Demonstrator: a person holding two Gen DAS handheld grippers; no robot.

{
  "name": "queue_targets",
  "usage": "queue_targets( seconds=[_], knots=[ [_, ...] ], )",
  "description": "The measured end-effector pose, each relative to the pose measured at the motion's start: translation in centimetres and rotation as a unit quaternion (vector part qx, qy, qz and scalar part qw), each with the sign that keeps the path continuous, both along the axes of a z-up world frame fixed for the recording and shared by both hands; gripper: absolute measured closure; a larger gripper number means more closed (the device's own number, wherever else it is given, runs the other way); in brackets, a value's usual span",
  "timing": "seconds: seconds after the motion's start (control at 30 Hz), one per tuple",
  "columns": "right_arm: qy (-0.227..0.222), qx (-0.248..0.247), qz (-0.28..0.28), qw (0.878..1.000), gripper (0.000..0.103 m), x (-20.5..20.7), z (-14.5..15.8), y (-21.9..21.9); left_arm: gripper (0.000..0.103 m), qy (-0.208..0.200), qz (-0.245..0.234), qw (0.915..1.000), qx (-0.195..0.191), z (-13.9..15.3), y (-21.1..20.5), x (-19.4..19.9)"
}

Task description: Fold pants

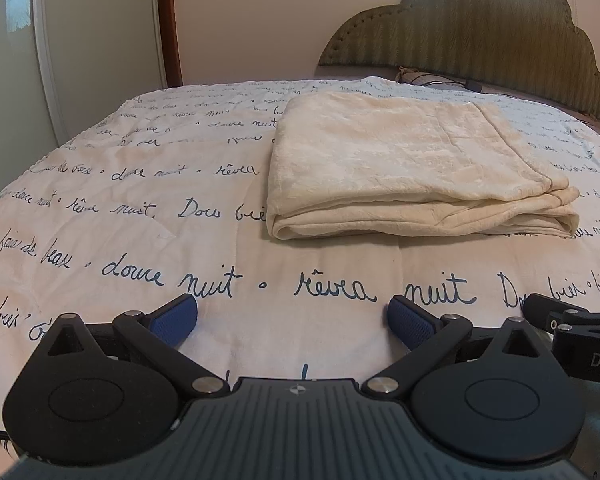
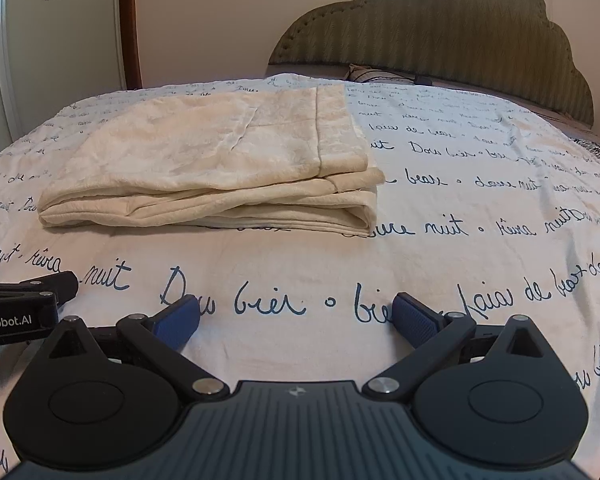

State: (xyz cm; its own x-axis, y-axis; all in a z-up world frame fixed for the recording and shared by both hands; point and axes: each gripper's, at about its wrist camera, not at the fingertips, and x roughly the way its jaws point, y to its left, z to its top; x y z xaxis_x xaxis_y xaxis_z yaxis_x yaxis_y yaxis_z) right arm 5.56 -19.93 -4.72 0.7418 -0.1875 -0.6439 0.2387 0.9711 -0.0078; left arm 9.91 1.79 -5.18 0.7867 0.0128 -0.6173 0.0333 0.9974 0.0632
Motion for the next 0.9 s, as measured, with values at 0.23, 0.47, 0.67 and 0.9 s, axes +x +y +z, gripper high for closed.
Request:
queue_targets(
  seconds=[0.23, 0.47, 0.67, 0.9],
  knots=[
    [0.0, 0.003, 0.0, 1.0, 0.0, -0.02, -0.03, -0.06, 0.0, 0.0, 0.0, 1.0, -0.002, -0.01, 0.05, 0.0],
    [0.0, 0.003, 0.0, 1.0, 0.0, 0.0, -0.04, -0.02, 0.0, 0.0, 0.0, 1.0, -0.003, -0.02, 0.05, 0.0],
    [0.0, 0.003, 0.0, 1.0, 0.0, -0.01, -0.03, -0.03, 0.0, -0.002, 0.002, 1.0, -0.007, -0.01, 0.13, -0.11],
    [0.001, 0.002, 0.0, 1.0, 0.0, -0.01, -0.07, -0.06, 0.0, -0.001, 0.003, 1.0, -0.006, 0.01, 0.08, -0.18]
  ],
)
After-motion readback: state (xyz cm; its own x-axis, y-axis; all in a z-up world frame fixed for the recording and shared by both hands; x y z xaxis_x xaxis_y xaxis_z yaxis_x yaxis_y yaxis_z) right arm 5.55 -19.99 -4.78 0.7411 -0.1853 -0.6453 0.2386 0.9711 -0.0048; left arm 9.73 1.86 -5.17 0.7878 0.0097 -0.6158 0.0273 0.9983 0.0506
